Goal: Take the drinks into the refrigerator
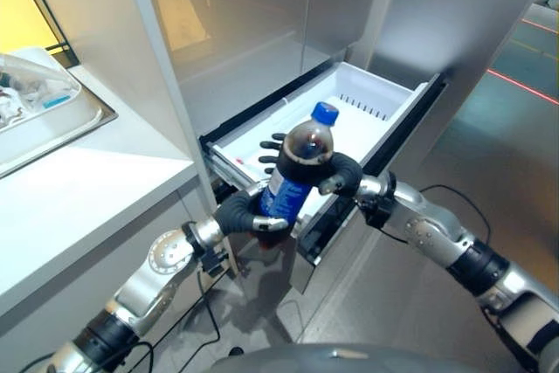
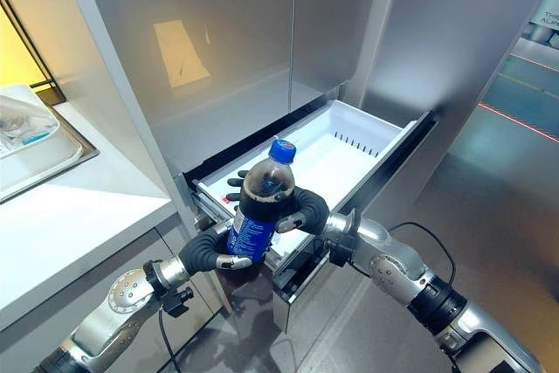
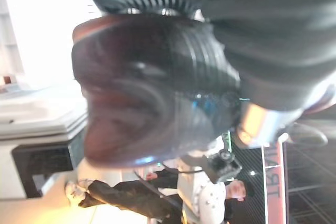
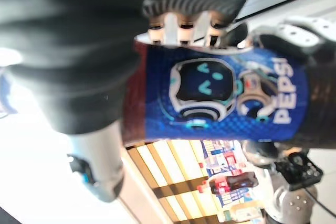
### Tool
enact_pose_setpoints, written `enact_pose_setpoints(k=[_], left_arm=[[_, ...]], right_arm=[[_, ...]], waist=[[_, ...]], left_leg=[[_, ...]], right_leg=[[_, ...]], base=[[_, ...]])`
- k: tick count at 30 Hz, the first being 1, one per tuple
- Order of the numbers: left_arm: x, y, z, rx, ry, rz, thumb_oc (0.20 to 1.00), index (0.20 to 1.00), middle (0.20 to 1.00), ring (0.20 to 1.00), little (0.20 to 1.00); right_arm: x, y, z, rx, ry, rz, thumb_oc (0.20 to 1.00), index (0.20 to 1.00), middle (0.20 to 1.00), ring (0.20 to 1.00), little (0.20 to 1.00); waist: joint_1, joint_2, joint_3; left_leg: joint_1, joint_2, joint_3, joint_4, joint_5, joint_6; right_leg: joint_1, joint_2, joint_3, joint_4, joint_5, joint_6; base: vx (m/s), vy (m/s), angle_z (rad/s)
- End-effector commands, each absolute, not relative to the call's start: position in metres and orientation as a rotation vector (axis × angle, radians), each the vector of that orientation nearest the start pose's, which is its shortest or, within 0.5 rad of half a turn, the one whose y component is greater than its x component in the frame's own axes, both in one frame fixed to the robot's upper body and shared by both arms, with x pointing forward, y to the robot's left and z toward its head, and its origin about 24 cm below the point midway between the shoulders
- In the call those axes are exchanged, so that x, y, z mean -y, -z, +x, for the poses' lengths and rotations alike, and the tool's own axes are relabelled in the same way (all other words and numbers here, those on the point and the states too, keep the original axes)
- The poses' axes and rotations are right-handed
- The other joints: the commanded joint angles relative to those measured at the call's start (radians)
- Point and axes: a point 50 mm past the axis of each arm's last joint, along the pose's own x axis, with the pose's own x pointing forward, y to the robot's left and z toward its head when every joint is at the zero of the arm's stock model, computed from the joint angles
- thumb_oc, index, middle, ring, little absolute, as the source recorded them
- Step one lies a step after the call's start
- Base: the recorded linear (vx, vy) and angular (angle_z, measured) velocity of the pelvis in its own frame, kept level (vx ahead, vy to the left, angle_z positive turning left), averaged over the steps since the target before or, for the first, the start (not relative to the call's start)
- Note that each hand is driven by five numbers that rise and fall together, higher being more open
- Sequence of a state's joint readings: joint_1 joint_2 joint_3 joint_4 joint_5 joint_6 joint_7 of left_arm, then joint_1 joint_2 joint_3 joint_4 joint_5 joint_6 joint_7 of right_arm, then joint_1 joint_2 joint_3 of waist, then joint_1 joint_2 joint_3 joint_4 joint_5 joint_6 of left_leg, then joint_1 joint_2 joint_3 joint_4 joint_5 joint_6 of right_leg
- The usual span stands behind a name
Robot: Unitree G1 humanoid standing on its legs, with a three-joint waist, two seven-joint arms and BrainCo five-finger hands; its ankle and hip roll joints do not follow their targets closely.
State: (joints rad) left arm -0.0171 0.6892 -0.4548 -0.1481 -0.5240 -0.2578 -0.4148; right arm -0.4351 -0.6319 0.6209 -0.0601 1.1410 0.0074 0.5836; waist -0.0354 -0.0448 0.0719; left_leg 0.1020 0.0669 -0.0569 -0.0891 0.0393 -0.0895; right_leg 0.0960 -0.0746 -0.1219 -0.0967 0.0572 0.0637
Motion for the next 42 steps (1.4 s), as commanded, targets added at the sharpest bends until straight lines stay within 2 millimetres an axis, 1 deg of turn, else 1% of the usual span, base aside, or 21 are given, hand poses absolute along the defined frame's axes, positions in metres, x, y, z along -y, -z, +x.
enact_pose_setpoints(k=[1,3,6,8,9,10,13,15,16,18,19,20,21,22,23,30,35,42], left_arm=[[-0.137,-0.123,0.241,0.407,0.854,0.077,0.2,0.2,0.2,0.2,0.2],[-0.138,-0.122,0.241,0.401,0.85,0.082,0.2,0.2,0.2,0.2,0.2],[-0.139,-0.117,0.241,0.384,0.835,0.082,0.2,0.2,0.2,0.2,0.2],[-0.139,-0.116,0.241,0.381,0.829,0.079,0.2,0.2,0.2,0.2,0.2],[-0.138,-0.114,0.242,0.376,0.817,0.07,0.2,0.2,0.2,0.2,0.2],[-0.138,-0.113,0.242,0.373,0.815,0.071,0.2,0.2,0.2,0.2,0.2],[-0.137,-0.111,0.243,0.373,0.804,0.065,0.2,0.2,0.2,0.2,0.2],[-0.137,-0.111,0.243,0.372,0.801,0.062,0.2,0.2,0.2,0.2,0.2],[-0.136,-0.11,0.244,0.368,0.797,0.06,0.2,0.2,0.2,0.2,0.2],[-0.136,-0.11,0.244,0.368,0.795,0.063,0.2,0.2,0.2,0.2,0.2],[-0.136,-0.109,0.244,0.366,0.788,0.067,0.2,0.2,0.2,0.2,0.2],[-0.136,-0.11,0.244,0.366,0.789,0.067,0.2,0.2,0.2,0.2,0.2],[-0.136,-0.11,0.244,0.366,0.789,0.067,0.2,0.2,0.2,0.2,0.2],[-0.136,-0.109,0.244,0.365,0.789,0.065,0.2,0.2,0.2,0.2,0.2],[-0.137,-0.109,0.244,0.362,0.785,0.07,0.2,0.2,0.2,0.2,0.2],[-0.137,-0.108,0.243,0.358,0.785,0.066,0.2,0.2,0.2,0.2,0.2],[-0.139,-0.108,0.244,0.355,0.776,0.08,0.2,0.2,0.2,0.2,0.2],[-0.141,-0.108,0.244,0.354,0.764,0.083,0.2,0.2,0.2,0.2,0.2]], right_arm=[[0.069,-0.145,0.257,0.124,-1.364,0.474,1.0,1.0,1.0,1.0,1.0],[0.065,-0.149,0.257,0.141,-1.376,0.478,1.0,1.0,1.0,1.0,1.0],[0.057,-0.162,0.255,0.195,-1.418,0.478,1.0,1.0,1.0,1.0,1.0],[0.055,-0.164,0.256,0.202,-1.422,0.483,1.0,1.0,1.0,1.0,1.0],[0.051,-0.171,0.256,0.24,-1.433,0.496,1.0,1.0,1.0,1.0,1.0],[0.048,-0.174,0.255,0.25,-1.441,0.503,1.0,1.0,1.0,1.0,1.0],[0.039,-0.185,0.25,0.294,-1.485,0.518,1.0,1.0,1.0,1.0,1.0],[0.036,-0.187,0.249,0.303,-1.497,0.52,1.0,1.0,1.0,1.0,1.0],[0.031,-0.193,0.245,0.329,-1.52,0.537,1.0,1.0,1.0,1.0,1.0],[0.029,-0.192,0.246,0.329,-1.51,0.56,1.0,1.0,1.0,1.0,1.0],[0.024,-0.192,0.244,0.328,-1.516,0.579,1.0,1.0,1.0,1.0,1.0],[0.022,-0.193,0.242,0.33,-1.535,0.571,0.768,0.768,0.768,0.768,0.768],[0.022,-0.193,0.242,0.33,-1.535,0.571,0.617,0.617,0.617,0.617,0.617],[0.022,-0.193,0.241,0.33,-1.534,0.572,0.247,0.247,0.247,0.247,0.247],[0.022,-0.19,0.242,0.317,-1.519,0.587,0.2,0.2,0.2,0.2,0.2],[0.023,-0.187,0.24,0.308,-1.519,0.597,0.2,0.2,0.2,0.2,0.2],[0.028,-0.181,0.24,0.283,-1.494,0.577,0.2,0.2,0.2,0.2,0.2],[0.03,-0.177,0.239,0.261,-1.496,0.575,0.2,0.2,0.2,0.2,0.2]], waist=[[0.015,-0.018,-0.001],[0.019,-0.018,-0.002],[0.023,-0.016,-0.003],[0.024,-0.016,-0.003],[0.025,-0.014,-0.006],[0.026,-0.014,-0.007],[0.026,-0.011,-0.006],[0.027,-0.01,-0.007],[0.027,-0.008,-0.008],[0.027,-0.007,-0.008],[0.027,-0.006,-0.01],[0.026,-0.005,-0.01],[0.026,-0.005,-0.01],[0.026,-0.005,-0.011],[0.024,-0.004,-0.012],[0.021,-0.002,-0.014],[0.018,-0.004,-0.014],[0.019,-0.007,-0.014]], left_leg=[[-0.002,-0.064,-0.059,0.009,-0.075,0.087],[-0.002,-0.064,-0.059,0.009,-0.074,0.088],[0.0,-0.064,-0.056,0.01,-0.076,0.09],[0.0,-0.064,-0.055,0.011,-0.076,0.09],[0.001,-0.064,-0.053,0.011,-0.077,0.092],[0.002,-0.064,-0.051,0.011,-0.078,0.092],[0.002,-0.063,-0.046,0.012,-0.08,0.094],[0.002,-0.064,-0.046,0.012,-0.08,0.095],[0.004,-0.064,-0.043,0.012,-0.081,0.095],[0.005,-0.065,-0.041,0.012,-0.082,0.096],[0.007,-0.065,-0.04,0.012,-0.083,0.096],[0.008,-0.064,-0.039,0.012,-0.084,0.096],[0.008,-0.064,-0.039,0.012,-0.084,0.096],[0.009,-0.064,-0.038,0.012,-0.084,0.096],[0.01,-0.063,-0.037,0.011,-0.085,0.096],[0.012,-0.064,-0.04,0.009,-0.084,0.095],[0.01,-0.063,-0.047,0.008,-0.082,0.094],[0.008,-0.064,-0.05,0.008,-0.081,0.094]], right_leg=[[0.038,0.014,-0.053,0.065,-0.112,-0.007],[0.038,0.013,-0.052,0.063,-0.11,-0.006],[0.04,0.012,-0.048,0.061,-0.109,-0.006],[0.04,0.012,-0.046,0.061,-0.108,-0.006],[0.04,0.012,-0.043,0.059,-0.107,-0.006],[0.04,0.012,-0.041,0.058,-0.106,-0.006],[0.039,0.012,-0.033,0.055,-0.104,-0.006],[0.04,0.012,-0.031,0.054,-0.104,-0.006],[0.041,0.013,-0.028,0.052,-0.104,-0.007],[0.041,0.013,-0.026,0.051,-0.103,-0.007],[0.041,0.013,-0.023,0.052,-0.103,-0.008],[0.041,0.013,-0.022,0.053,-0.104,-0.008],[0.041,0.013,-0.022,0.053,-0.104,-0.008],[0.043,0.013,-0.022,0.052,-0.105,-0.008],[0.044,0.013,-0.021,0.052,-0.105,-0.009],[0.049,0.013,-0.025,0.047,-0.104,-0.009],[0.05,0.011,-0.029,0.043,-0.103,-0.01],[0.05,0.011,-0.033,0.043,-0.103,-0.009]], base=[[0.0,0.0,0.0],[0.0,0.0,0.0],[0.0,0.0,0.0],[0.0,0.0,0.0],[0.0,0.0,0.0],[0.0,0.0,0.0],[0.0,0.0,0.0],[0.0,0.0,0.0],[0.0,0.0,0.0],[0.0,0.0,0.0],[0.0,0.0,0.0],[0.0,0.0,0.0],[0.0,0.0,0.0],[0.0,0.0,0.0],[0.0,0.0,0.0],[0.0,0.0,0.0],[0.0,0.0,0.0],[0.0,0.0,0.0]])
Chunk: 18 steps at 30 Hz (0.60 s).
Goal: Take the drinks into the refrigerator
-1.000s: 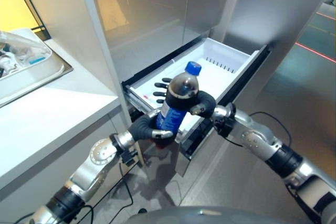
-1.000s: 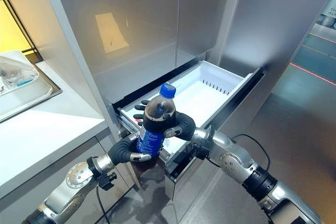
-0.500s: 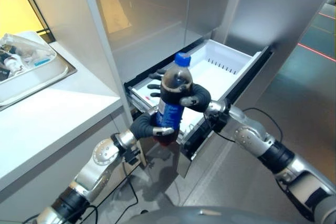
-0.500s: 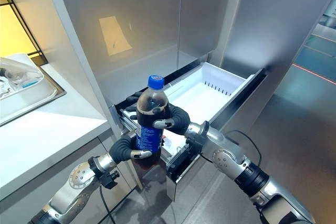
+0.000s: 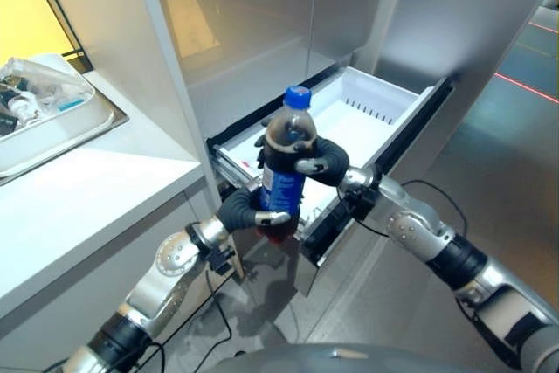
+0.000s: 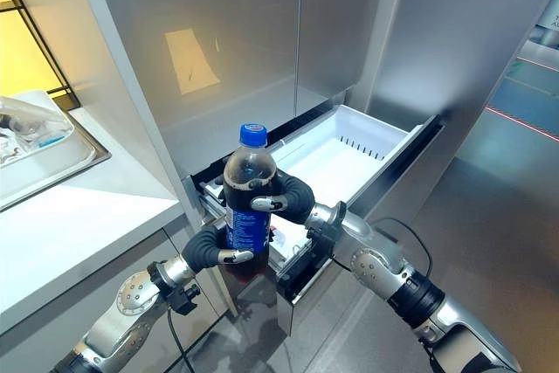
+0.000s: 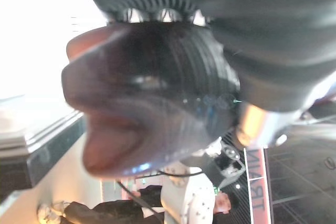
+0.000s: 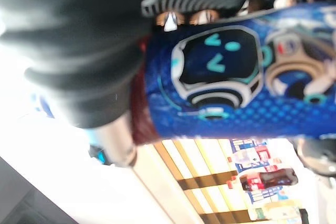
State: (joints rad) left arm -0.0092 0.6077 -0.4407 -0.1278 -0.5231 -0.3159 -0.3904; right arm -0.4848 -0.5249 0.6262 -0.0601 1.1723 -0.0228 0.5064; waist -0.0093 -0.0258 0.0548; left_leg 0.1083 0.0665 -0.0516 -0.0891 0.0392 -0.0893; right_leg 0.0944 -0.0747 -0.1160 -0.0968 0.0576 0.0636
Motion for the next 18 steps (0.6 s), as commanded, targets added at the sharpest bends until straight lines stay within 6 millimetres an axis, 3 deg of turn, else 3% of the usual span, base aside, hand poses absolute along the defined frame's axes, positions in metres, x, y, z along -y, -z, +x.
enact_pose_setpoints(k=[1,3,4,10,14,16,17,18], left_arm=[[-0.141,-0.107,0.245,0.351,0.763,0.081,0.203,0.203,0.203,0.203,0.203],[-0.141,-0.107,0.245,0.347,0.76,0.081,0.354,0.354,0.354,0.354,0.354],[-0.142,-0.107,0.245,0.346,0.758,0.08,1.0,1.0,1.0,1.0,1.0],[-0.144,-0.105,0.243,0.329,0.753,0.055,1.0,1.0,1.0,1.0,1.0],[-0.151,-0.104,0.237,0.312,0.757,0.022,1.0,1.0,1.0,1.0,1.0],[-0.152,-0.103,0.236,0.308,0.754,0.02,1.0,1.0,1.0,1.0,1.0],[-0.156,-0.103,0.232,0.299,0.746,0.007,1.0,1.0,1.0,1.0,1.0],[-0.156,-0.103,0.232,0.299,0.747,0.007,1.0,1.0,1.0,1.0,1.0]], right_arm=[[0.031,-0.177,0.239,0.263,-1.496,0.577,0.2,0.2,0.2,0.2,0.2],[0.033,-0.177,0.239,0.264,-1.483,0.584,0.2,0.2,0.2,0.2,0.2],[0.034,-0.176,0.24,0.265,-1.474,0.587,0.2,0.2,0.2,0.2,0.2],[0.05,-0.171,0.247,0.266,-1.384,0.586,0.2,0.2,0.2,0.2,0.2],[0.079,-0.173,0.257,0.312,-1.258,0.546,0.2,0.2,0.2,0.2,0.2],[0.084,-0.175,0.259,0.335,-1.233,0.541,0.2,0.2,0.2,0.2,0.2],[0.099,-0.182,0.263,0.394,-1.157,0.524,0.2,0.2,0.2,0.2,0.2],[0.099,-0.182,0.263,0.394,-1.157,0.525,0.2,0.2,0.2,0.2,0.2]], waist=[[-0.007,-0.027,0.003],[-0.008,-0.027,0.003],[-0.007,-0.028,0.003],[-0.012,-0.032,0.004],[-0.013,-0.036,0.005],[-0.013,-0.036,0.005],[-0.014,-0.038,0.005],[-0.013,-0.038,0.005]], left_leg=[[0.002,-0.064,-0.057,0.009,-0.081,0.094],[0.001,-0.064,-0.057,0.009,-0.08,0.093],[0.001,-0.064,-0.058,0.009,-0.08,0.094],[-0.002,-0.064,-0.061,0.008,-0.077,0.093],[-0.004,-0.064,-0.061,0.008,-0.075,0.092],[-0.005,-0.064,-0.061,0.007,-0.075,0.092],[-0.005,-0.064,-0.06,0.007,-0.076,0.092],[-0.005,-0.064,-0.06,0.007,-0.076,0.092]], right_leg=[[0.052,0.011,-0.039,0.042,-0.103,-0.009],[0.052,0.01,-0.042,0.042,-0.103,-0.009],[0.052,0.01,-0.042,0.043,-0.102,-0.01],[0.049,0.011,-0.05,0.044,-0.101,-0.009],[0.046,0.01,-0.052,0.045,-0.099,-0.006],[0.046,0.009,-0.052,0.045,-0.099,-0.006],[0.046,0.009,-0.053,0.045,-0.098,-0.004],[0.046,0.009,-0.053,0.045,-0.099,-0.004]], base=[[0.0,0.0,0.0],[0.0,0.0,0.0],[0.0,0.0,0.0],[0.0,0.0,0.0],[0.0,0.0,0.0],[0.0,0.0,0.0],[0.0,0.0,0.0],[0.0,0.0,0.0]])
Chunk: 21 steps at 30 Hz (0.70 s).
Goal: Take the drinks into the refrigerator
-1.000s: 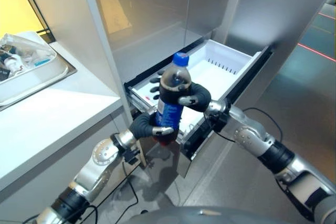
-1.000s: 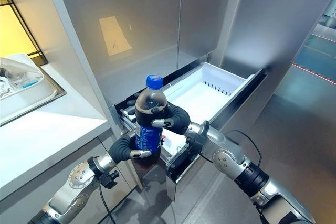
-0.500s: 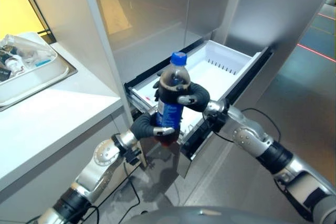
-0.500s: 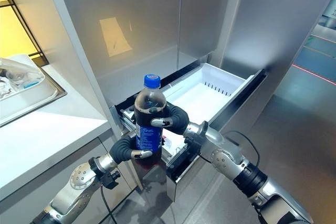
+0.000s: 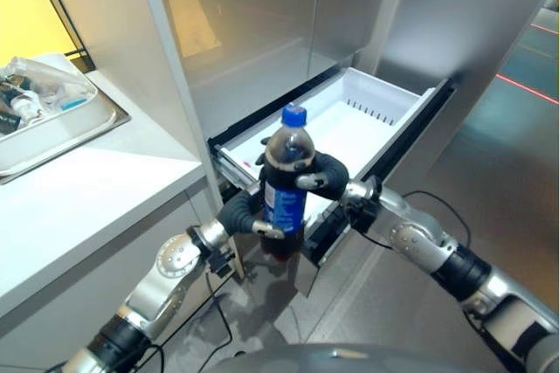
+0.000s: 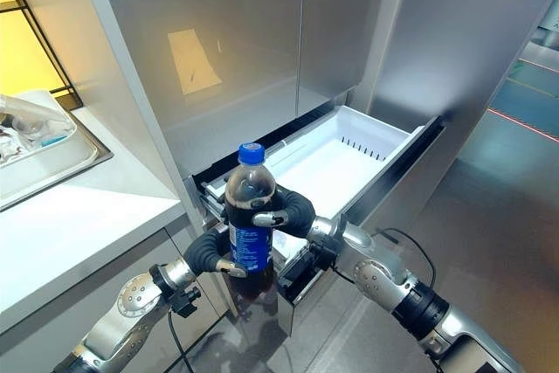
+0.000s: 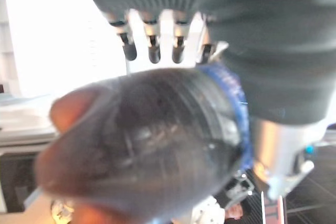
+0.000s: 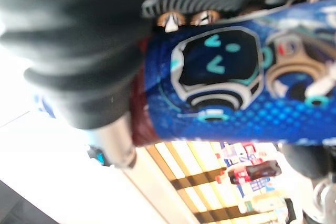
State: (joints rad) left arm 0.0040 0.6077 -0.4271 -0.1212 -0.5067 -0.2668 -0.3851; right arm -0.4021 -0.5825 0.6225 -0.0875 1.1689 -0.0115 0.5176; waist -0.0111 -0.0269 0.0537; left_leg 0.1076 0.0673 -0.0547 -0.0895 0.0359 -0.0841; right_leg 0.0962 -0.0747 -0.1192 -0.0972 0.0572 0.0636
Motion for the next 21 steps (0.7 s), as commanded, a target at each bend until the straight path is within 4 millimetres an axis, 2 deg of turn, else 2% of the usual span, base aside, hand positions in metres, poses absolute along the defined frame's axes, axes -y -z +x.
enact_pose_setpoints(k=[1,14,17,20,21], left_arm=[[-0.161,-0.1,0.228,0.285,0.725,-0.007,1.0,1.0,1.0,1.0,1.0],[-0.185,-0.079,0.214,0.194,0.566,-0.107,1.0,1.0,1.0,1.0,1.0],[-0.197,-0.074,0.208,0.183,0.481,-0.113,1.0,1.0,1.0,1.0,1.0],[-0.203,-0.075,0.205,0.194,0.443,-0.111,1.0,1.0,1.0,1.0,1.0],[-0.206,-0.081,0.204,0.229,0.42,-0.098,1.0,1.0,1.0,1.0,1.0]], right_arm=[[0.111,-0.181,0.267,0.422,-1.073,0.537,0.2,0.2,0.2,0.2,0.2],[0.16,-0.209,0.265,0.618,-0.855,0.467,0.2,0.2,0.2,0.2,0.2],[0.174,-0.221,0.258,0.693,-0.795,0.373,0.2,0.2,0.2,0.2,0.2],[0.179,-0.219,0.258,0.694,-0.764,0.358,0.2,0.2,0.2,0.2,0.2],[0.183,-0.221,0.256,0.707,-0.747,0.326,0.2,0.2,0.2,0.2,0.2]], waist=[[-0.011,-0.038,0.005],[-0.013,-0.046,0.009],[-0.014,-0.047,0.011],[-0.013,-0.048,0.014],[-0.012,-0.05,0.016]], left_leg=[[-0.006,-0.065,-0.056,0.008,-0.074,0.087],[-0.012,-0.065,-0.047,0.012,-0.077,0.092],[-0.014,-0.065,-0.047,0.011,-0.077,0.092],[-0.015,-0.065,-0.048,0.011,-0.077,0.092],[-0.017,-0.065,-0.048,0.012,-0.076,0.092]], right_leg=[[0.042,0.008,-0.049,0.046,-0.098,-0.003],[0.032,0.009,-0.038,0.049,-0.096,0.002],[0.027,0.01,-0.035,0.049,-0.095,0.003],[0.026,0.01,-0.034,0.048,-0.094,0.003],[0.026,0.011,-0.034,0.048,-0.095,0.003]], base=[[0.0,0.0,0.0],[0.0,0.0,0.0],[0.0,0.0,0.0],[0.0,0.0,0.0],[0.0,0.0,0.0]])
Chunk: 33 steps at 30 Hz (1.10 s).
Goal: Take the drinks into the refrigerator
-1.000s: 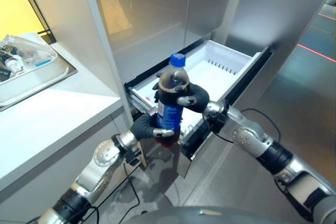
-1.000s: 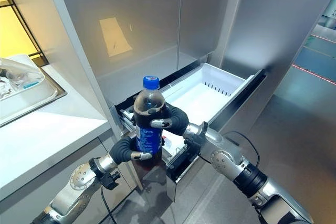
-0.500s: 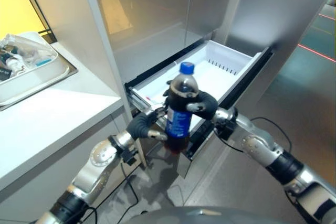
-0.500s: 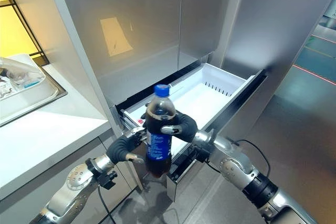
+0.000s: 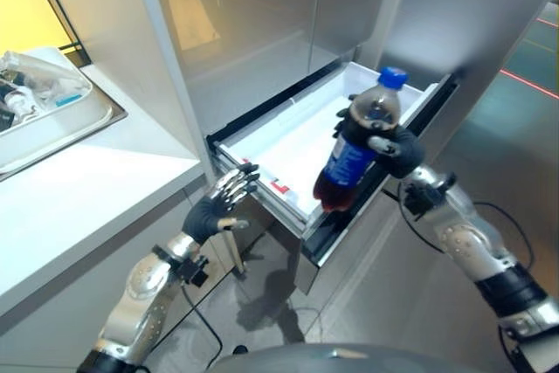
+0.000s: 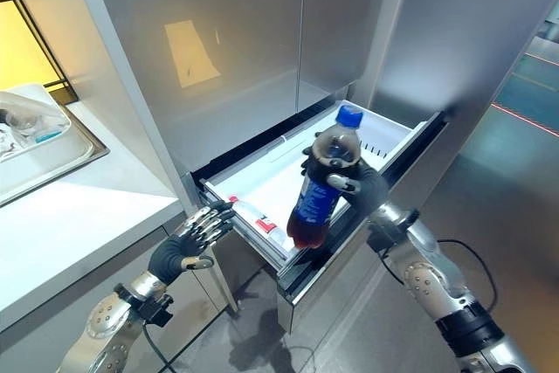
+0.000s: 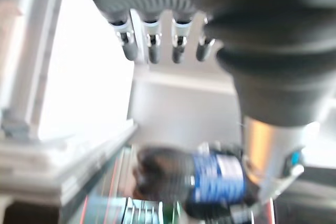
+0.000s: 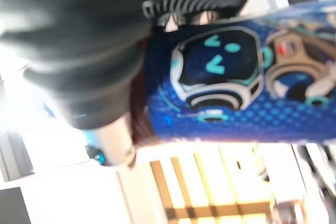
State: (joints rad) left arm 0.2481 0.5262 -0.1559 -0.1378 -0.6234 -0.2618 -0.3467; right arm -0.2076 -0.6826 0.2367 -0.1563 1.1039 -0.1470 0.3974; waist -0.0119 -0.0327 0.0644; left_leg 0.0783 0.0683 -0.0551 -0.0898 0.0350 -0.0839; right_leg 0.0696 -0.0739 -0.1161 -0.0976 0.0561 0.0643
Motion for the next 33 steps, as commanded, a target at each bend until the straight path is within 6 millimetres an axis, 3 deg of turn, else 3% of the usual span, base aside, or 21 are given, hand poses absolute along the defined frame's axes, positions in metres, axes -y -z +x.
enact_pose_setpoints(k=[1,7,12,23,31,33], left_arm=[[-0.212,-0.085,0.202,0.264,0.367,-0.103,1.0,1.0,1.0,1.0,1.0],[-0.228,-0.099,0.195,0.369,0.242,-0.089,1.0,1.0,1.0,1.0,1.0],[-0.23,-0.102,0.194,0.406,0.209,-0.099,1.0,1.0,1.0,1.0,1.0],[-0.227,-0.103,0.195,0.426,0.215,-0.138,1.0,1.0,1.0,1.0,1.0],[-0.223,-0.101,0.197,0.409,0.243,-0.153,1.0,1.0,1.0,1.0,1.0],[-0.222,-0.102,0.198,0.401,0.26,-0.145,1.0,1.0,1.0,1.0,1.0]], right_arm=[[0.191,-0.223,0.25,0.731,-0.709,0.28,0.2,0.2,0.2,0.2,0.2],[0.212,-0.215,0.234,0.798,-0.559,0.289,0.2,0.2,0.2,0.2,0.2],[0.218,-0.211,0.232,0.796,-0.509,0.279,0.2,0.2,0.2,0.2,0.2],[0.225,-0.211,0.249,0.775,-0.404,0.16,0.2,0.2,0.2,0.2,0.2],[0.213,-0.255,0.277,0.841,-0.44,0.023,0.2,0.2,0.2,0.2,0.2],[0.206,-0.281,0.286,0.869,-0.478,-0.026,0.2,0.2,0.2,0.2,0.2]], waist=[[-0.012,-0.047,0.01],[-0.016,-0.05,0.016],[-0.017,-0.051,0.018],[-0.007,-0.058,0.031],[0.021,-0.069,0.048],[0.032,-0.076,0.053]], left_leg=[[0.009,-0.065,-0.049,0.013,-0.075,0.092],[0.0,-0.066,-0.05,0.014,-0.077,0.095],[0.001,-0.067,-0.049,0.014,-0.079,0.094],[-0.004,-0.067,-0.045,0.018,-0.08,0.096],[-0.02,-0.07,-0.037,0.031,-0.084,0.099],[-0.028,-0.071,-0.032,0.032,-0.082,0.099]], right_leg=[[0.047,0.01,-0.037,0.051,-0.094,0.003],[0.036,0.013,-0.039,0.063,-0.102,0.002],[0.037,0.014,-0.038,0.059,-0.103,0.001],[0.031,0.014,-0.034,0.06,-0.103,0.001],[0.019,0.012,-0.021,0.053,-0.092,0.003],[0.012,0.012,-0.014,0.048,-0.087,0.004]], base=[[0.0,0.0,0.0],[0.0,0.0,0.0],[0.0,0.0,0.0],[0.0,0.0,0.0],[0.0,-0.002,-0.04],[-0.02,0.002,-0.11]])
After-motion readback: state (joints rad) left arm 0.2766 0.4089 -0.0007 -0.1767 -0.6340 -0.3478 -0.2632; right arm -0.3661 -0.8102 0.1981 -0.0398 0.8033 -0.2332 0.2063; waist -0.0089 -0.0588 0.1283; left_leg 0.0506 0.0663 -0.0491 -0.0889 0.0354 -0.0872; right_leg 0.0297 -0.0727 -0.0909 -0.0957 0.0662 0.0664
